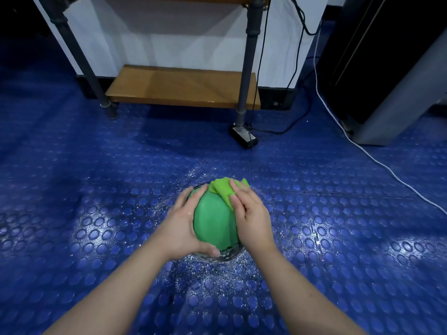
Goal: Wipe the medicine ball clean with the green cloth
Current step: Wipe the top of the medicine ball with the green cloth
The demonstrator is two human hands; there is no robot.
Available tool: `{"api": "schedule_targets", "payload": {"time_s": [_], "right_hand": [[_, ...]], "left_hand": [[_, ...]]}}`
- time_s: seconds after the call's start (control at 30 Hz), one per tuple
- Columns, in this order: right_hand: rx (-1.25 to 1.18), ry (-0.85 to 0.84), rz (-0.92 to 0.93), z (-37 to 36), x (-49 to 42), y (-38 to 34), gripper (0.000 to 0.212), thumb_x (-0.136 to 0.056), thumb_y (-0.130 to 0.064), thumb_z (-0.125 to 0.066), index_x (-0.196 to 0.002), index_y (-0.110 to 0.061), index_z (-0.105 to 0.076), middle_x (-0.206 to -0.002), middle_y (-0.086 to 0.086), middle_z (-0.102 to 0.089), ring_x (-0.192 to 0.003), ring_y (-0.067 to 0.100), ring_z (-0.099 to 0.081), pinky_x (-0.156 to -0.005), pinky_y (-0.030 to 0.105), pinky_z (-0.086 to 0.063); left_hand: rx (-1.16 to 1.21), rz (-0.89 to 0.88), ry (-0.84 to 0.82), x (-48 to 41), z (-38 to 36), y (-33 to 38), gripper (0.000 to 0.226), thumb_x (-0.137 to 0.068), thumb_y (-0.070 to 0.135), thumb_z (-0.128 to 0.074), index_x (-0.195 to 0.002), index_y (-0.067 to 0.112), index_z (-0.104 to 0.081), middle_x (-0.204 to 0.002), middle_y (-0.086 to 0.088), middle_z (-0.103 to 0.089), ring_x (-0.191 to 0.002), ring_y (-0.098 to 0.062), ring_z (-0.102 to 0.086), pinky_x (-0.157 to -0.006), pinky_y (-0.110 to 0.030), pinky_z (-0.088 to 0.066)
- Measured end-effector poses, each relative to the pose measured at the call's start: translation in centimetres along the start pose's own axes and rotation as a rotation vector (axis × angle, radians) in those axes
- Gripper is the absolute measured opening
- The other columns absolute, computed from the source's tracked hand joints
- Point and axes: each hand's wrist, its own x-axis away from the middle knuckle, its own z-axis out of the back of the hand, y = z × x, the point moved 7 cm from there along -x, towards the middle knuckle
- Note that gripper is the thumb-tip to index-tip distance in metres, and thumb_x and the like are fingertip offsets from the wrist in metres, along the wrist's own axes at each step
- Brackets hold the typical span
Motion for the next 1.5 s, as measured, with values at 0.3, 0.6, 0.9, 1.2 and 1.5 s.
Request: {"api": "schedule_targets", "payload": {"time_s": [0.3, 0.6, 0.9, 1.2, 1.5], "right_hand": [[-0.176, 0.261, -0.272, 0.2, 4.8, 1.7, 0.040, -0.099, -0.030, -0.043, -0.139, -0.028, -0.046, -0.144, -0.013, -0.043, -0.136, 0.001, -0.033, -0.114, 0.024, -0.025], [-0.192, 0.291, -0.387, -0.2, 2.9, 2.1, 0.039, -0.100, -0.026, -0.041, -0.139, -0.023, -0.046, -0.145, -0.004, -0.042, -0.138, 0.012, -0.033, -0.112, 0.023, -0.024], [-0.120, 0.252, -0.223, -0.6, 5.2, 1.3, 0.042, -0.099, -0.024, -0.043, -0.140, -0.033, -0.041, -0.146, -0.018, -0.034, -0.138, -0.004, -0.023, -0.106, 0.005, -0.014], [-0.246, 0.316, -0.676, 0.3, 4.9, 6.2, 0.030, -0.101, -0.028, -0.041, -0.115, -0.018, -0.066, -0.100, 0.004, -0.068, -0.090, 0.023, -0.061, -0.074, 0.029, -0.043], [-0.093, 0.123, -0.246, 0.5, 2.4, 0.8, 0.041, -0.100, -0.030, -0.039, -0.141, -0.028, -0.043, -0.144, -0.007, -0.041, -0.137, 0.011, -0.031, -0.113, 0.028, -0.023]], "left_hand": [[-0.011, -0.005, 0.016, 0.6, -0.7, 0.6, 0.145, -0.036, 0.044, -0.095, -0.146, 0.055, -0.001, -0.156, 0.020, 0.007, -0.145, -0.021, -0.016, -0.118, -0.040, -0.024], [0.091, 0.073, 0.105, 0.2, -0.7, -0.4, 0.146, -0.029, 0.056, -0.090, -0.147, 0.052, -0.005, -0.156, 0.015, -0.001, -0.144, -0.026, -0.022, -0.117, -0.046, -0.027], [0.112, 0.086, 0.085, 0.3, -1.0, -0.8, 0.144, -0.026, 0.062, -0.088, -0.139, 0.066, 0.003, -0.155, 0.022, 0.005, -0.145, -0.026, -0.019, -0.116, -0.052, -0.027], [0.176, 0.041, 0.134, 2.3, -1.1, -1.1, 0.139, -0.027, 0.062, -0.090, -0.131, 0.074, 0.002, -0.154, 0.023, 0.004, -0.145, -0.022, -0.017, -0.117, -0.054, -0.025], [0.207, 0.045, 0.148, 2.2, -0.6, -1.8, 0.137, -0.026, 0.060, -0.090, -0.127, 0.077, 0.001, -0.152, 0.024, -0.001, -0.143, -0.020, -0.021, -0.117, -0.053, -0.027]]}}
